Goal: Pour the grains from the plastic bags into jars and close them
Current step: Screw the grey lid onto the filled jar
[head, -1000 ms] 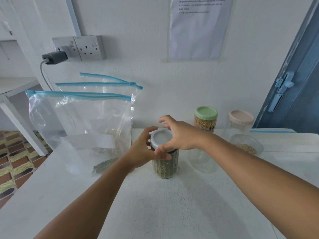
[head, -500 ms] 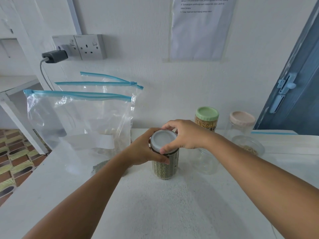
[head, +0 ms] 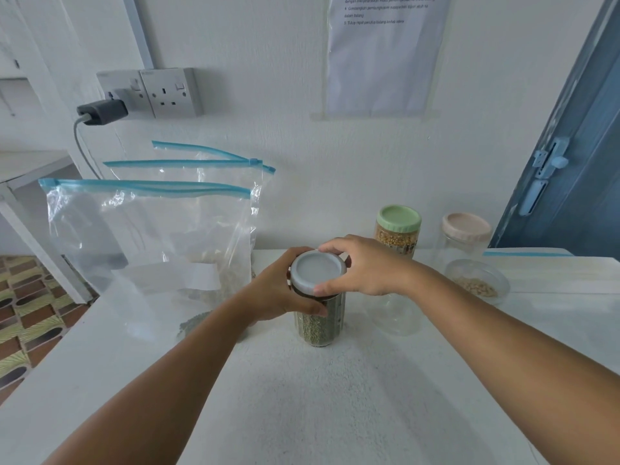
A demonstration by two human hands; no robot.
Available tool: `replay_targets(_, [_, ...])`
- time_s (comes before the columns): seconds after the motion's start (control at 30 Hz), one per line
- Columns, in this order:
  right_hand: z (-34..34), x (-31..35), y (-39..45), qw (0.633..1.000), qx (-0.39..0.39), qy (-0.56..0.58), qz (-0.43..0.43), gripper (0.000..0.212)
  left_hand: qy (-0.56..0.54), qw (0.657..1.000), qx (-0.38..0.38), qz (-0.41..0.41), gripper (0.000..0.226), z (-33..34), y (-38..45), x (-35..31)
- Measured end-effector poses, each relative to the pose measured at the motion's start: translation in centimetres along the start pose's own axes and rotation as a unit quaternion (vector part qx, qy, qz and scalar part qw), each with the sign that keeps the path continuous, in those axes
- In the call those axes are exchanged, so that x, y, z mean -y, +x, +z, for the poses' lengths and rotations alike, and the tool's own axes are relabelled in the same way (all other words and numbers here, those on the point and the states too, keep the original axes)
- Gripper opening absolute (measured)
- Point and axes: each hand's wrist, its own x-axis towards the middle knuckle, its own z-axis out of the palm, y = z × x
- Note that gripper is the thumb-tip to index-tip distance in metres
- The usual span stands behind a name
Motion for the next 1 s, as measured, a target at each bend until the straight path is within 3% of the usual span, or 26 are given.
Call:
replay_targets(0.13, [1.8,-0.2,0.1,0.997,-0.07,0.003,0.022,0.097,-0.009,1.0,-0.001,-0.003,0.098,0.0,-0.1,0.1])
replay_targets(0.23, [1.7,-0.3,-0.1,0.999,-0.042,-0.008,0.009,0.102,-0.004,1.0,0.001,-0.004,0.098,0.0,-0.1,0.0])
replay_targets(0.37, [0.8,-0.5,-0.5,0.998,-0.008,0.066,0.014,0.084,-0.008,1.0,0.002,-0.008,0.098,0.1,0.0,0.1])
replay_targets(0.57, [2.6,-0.5,-0.7,0.994,-0.101,0.031,0.025,0.088,-0.012,1.0,0.005,-0.011,0.101,0.2,0.0,0.1])
replay_targets(0.73, [1.5,-0.5,-1.3,0.996,-0.026,0.085,0.002,0.086,-0.005,1.0,0.0,-0.009,0.099,0.4,-0.1,0.1])
replay_targets(0.83, [2.8,-0.7,-1.3,0.992,-0.106,0.063,0.004,0.084,0.006,1.0,-0.006,-0.007,0.098,0.3,-0.2,0.3])
replay_targets(0.9, [3.1,-0.6,-1.1,0.991,-0.12,0.05,0.012,0.088,0.013,1.0,-0.007,-0.008,0.099,0.3,-0.2,0.4])
replay_targets(1.0, [2.0,-0.5,-0.8,0.995,-0.059,0.079,0.027,0.106,0.043,0.999,0.008,-0.029,0.119,0.0,0.1,0.1])
